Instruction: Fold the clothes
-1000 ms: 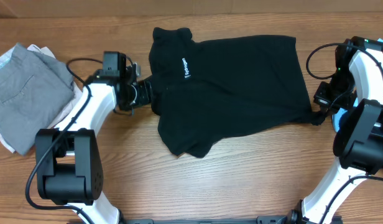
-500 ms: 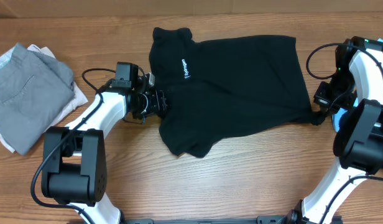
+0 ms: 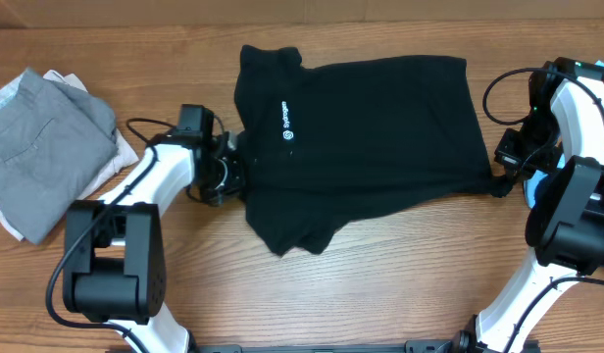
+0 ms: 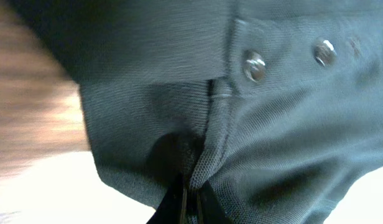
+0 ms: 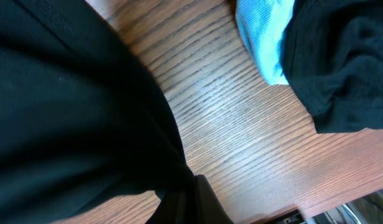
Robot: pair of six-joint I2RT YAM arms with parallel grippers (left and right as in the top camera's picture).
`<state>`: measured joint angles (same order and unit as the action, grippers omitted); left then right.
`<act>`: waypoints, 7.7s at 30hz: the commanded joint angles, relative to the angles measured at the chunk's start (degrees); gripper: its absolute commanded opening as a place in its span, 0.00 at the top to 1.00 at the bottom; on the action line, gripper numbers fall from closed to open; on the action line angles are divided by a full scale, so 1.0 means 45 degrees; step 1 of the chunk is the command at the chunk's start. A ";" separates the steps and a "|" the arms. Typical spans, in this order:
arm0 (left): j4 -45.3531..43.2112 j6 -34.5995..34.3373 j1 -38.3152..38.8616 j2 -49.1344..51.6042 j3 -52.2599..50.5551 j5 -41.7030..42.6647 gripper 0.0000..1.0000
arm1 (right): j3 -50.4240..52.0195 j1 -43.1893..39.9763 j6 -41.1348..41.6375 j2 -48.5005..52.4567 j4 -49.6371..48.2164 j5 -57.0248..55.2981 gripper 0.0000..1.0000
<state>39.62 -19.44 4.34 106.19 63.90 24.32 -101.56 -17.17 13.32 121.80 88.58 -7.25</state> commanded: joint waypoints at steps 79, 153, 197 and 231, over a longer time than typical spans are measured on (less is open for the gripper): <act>0.1443 -0.2837 0.2628 -0.0763 -0.0617 -0.4080 0.61 | -0.0015 0.1685 -0.0049 -0.0277 -0.0432 0.0534 0.96; -0.0039 -0.1025 0.0219 -0.0427 0.2244 -0.2783 0.84 | 0.3308 0.1554 -0.0729 -0.3371 -0.7597 0.1520 0.88; 0.1535 -0.4313 0.2191 0.0296 0.2239 -0.3434 0.45 | 0.3939 0.1554 -0.0729 -0.3371 -0.8850 0.1681 0.84; -0.5013 -0.4629 -0.1015 0.0593 0.2278 0.0510 0.51 | 0.4201 0.1554 -0.0733 -0.3371 -0.8956 0.1642 0.82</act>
<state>17.43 -39.57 -0.73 108.29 74.17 28.21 -83.96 -10.04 10.28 107.63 48.84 0.16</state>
